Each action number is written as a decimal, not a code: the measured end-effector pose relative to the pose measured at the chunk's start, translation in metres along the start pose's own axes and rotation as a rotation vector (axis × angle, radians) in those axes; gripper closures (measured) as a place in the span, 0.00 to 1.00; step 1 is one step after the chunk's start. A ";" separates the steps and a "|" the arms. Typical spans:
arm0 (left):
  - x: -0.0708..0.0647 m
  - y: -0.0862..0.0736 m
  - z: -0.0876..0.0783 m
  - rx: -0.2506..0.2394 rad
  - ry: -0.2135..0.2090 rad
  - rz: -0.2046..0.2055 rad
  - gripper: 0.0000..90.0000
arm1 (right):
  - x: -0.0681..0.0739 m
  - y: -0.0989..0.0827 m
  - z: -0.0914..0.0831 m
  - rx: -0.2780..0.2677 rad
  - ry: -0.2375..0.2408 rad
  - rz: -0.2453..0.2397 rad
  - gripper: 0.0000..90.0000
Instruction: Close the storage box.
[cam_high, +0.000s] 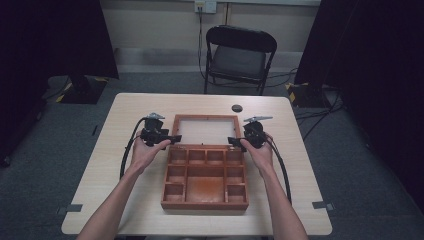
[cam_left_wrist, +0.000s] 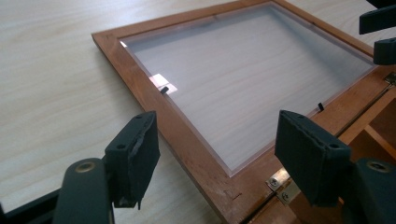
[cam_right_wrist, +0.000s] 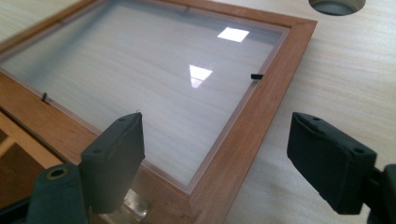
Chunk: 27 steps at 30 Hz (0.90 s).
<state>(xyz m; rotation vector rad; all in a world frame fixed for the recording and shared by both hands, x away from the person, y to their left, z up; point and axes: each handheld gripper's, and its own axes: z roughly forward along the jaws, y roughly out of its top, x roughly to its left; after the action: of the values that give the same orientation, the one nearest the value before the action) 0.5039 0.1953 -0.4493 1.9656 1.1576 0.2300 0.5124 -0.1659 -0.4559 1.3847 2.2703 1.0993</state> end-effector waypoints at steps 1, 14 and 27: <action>0.003 -0.003 0.004 0.013 -0.010 -0.023 0.35 | 0.001 -0.001 0.003 0.016 0.003 -0.002 0.20; 0.011 -0.008 0.016 0.036 -0.047 -0.097 0.36 | -0.007 -0.005 0.013 0.016 0.077 0.064 0.17; 0.015 -0.004 0.023 0.077 -0.081 -0.142 0.31 | -0.014 -0.007 0.020 0.022 0.137 0.134 0.15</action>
<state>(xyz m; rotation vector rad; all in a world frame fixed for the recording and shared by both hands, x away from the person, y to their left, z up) 0.5222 0.1953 -0.4704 1.9307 1.2627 0.0318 0.5266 -0.1706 -0.4762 1.5340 2.3181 1.2505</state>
